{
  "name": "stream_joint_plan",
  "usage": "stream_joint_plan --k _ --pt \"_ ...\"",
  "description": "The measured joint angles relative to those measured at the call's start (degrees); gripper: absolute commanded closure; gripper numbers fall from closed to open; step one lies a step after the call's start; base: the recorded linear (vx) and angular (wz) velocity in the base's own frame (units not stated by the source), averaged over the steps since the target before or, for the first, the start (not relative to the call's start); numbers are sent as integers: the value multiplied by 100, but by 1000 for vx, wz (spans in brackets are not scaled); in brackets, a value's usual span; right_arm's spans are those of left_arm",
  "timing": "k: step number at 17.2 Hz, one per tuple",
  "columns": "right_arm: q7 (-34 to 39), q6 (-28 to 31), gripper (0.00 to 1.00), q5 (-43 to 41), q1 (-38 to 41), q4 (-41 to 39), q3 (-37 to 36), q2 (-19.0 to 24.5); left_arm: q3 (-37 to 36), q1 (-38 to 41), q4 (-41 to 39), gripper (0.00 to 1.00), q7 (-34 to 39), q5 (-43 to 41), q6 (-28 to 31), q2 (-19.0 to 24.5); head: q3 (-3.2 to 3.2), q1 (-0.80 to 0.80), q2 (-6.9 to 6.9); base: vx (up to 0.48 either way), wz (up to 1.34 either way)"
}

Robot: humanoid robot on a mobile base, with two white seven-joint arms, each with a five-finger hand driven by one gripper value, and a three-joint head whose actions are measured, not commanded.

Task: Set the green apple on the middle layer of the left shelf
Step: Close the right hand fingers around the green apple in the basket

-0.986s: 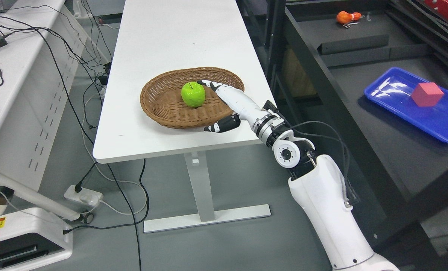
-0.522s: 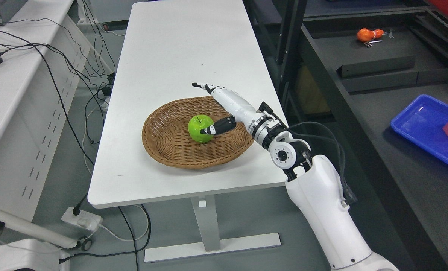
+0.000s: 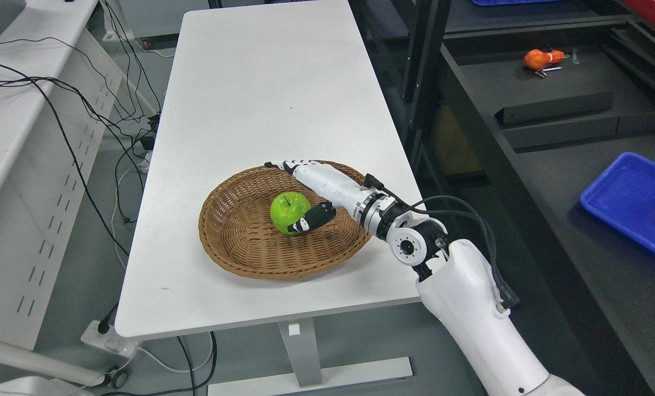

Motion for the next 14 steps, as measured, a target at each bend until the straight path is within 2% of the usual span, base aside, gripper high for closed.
stream_joint_plan --k 8,14 --pt "28 -30 5 196 -105 134 417 -67 0 0 -2 0 0 0 0 0 0 0 0 41 -1" --pt "-12 -60 12 340 -215 336 569 -101 0 0 -2 0 0 0 0 0 0 0 0 33 -1"
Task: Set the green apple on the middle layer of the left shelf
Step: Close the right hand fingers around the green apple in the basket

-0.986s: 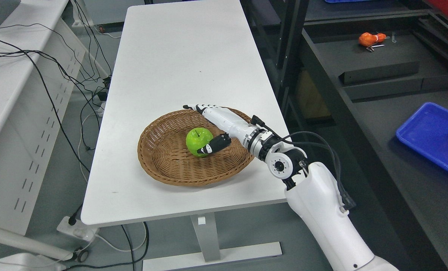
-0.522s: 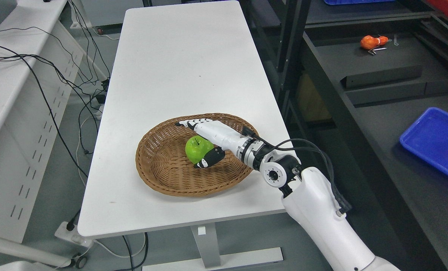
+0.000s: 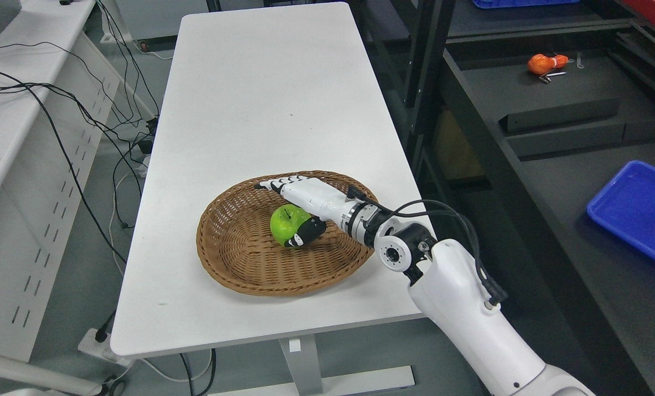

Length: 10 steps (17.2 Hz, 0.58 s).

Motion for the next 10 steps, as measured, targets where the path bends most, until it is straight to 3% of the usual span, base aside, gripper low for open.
stream_joint_plan --k 5,10 --pt "-23 -224 19 70 77 96 65 -53 0 0 0 0 0 0 0 1 0 0 0 23 0" --pt "-46 -393 57 98 138 152 43 -122 -1 0 1 0 0 0 0 1 0 0 0 9 0"
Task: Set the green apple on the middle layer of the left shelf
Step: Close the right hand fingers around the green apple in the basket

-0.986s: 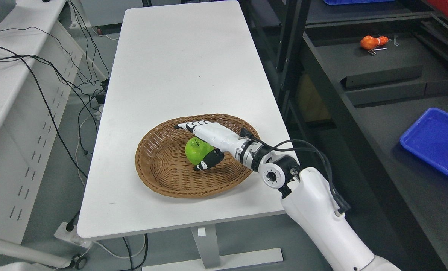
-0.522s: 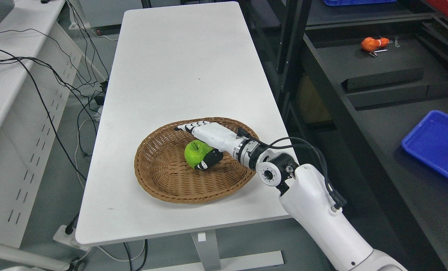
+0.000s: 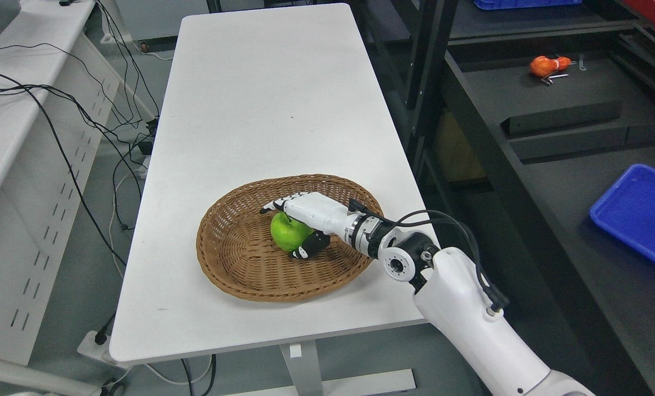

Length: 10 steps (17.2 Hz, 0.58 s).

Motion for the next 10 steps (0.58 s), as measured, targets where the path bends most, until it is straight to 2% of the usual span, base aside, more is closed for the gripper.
stream_joint_plan --k 2,3,4,8,10 --pt "-1 -137 72 4 13 13 -38 -34 0 0 0 0 0 0 0 0 0 0 0 0 0" --pt "-2 -205 92 4 29 18 -63 -52 0 0 -1 0 0 0 0 0 0 0 0 0 0" --pt "-4 -279 97 -4 45 20 -105 -70 0 0 -1 0 0 0 0 0 0 0 0 0 0" --pt "-111 -336 100 -35 82 -41 -399 -116 0 0 -2 0 0 0 0 0 0 0 0 0 0" --pt "-649 -236 100 -45 137 -150 -620 -135 0 0 -2 0 0 0 0 0 0 0 0 0 0"
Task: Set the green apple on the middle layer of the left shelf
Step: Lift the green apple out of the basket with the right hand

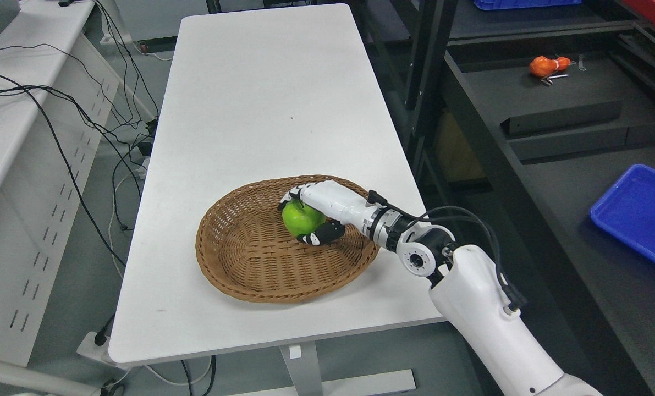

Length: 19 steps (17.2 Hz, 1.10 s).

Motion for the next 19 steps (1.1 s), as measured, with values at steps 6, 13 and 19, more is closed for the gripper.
stream_joint_plan --k 6,13,19 --pt "-2527 754 100 1 562 -580 -658 -128 0 0 1 0 0 0 0 0 0 0 0 0 0" --pt "-3044 877 100 -9 1240 -1309 -1320 -186 0 0 1 0 0 0 0 0 0 0 0 0 0" --pt "-3075 895 100 -19 1701 -1762 -1616 -149 0 -1 1 0 0 0 0 0 0 0 0 0 0"
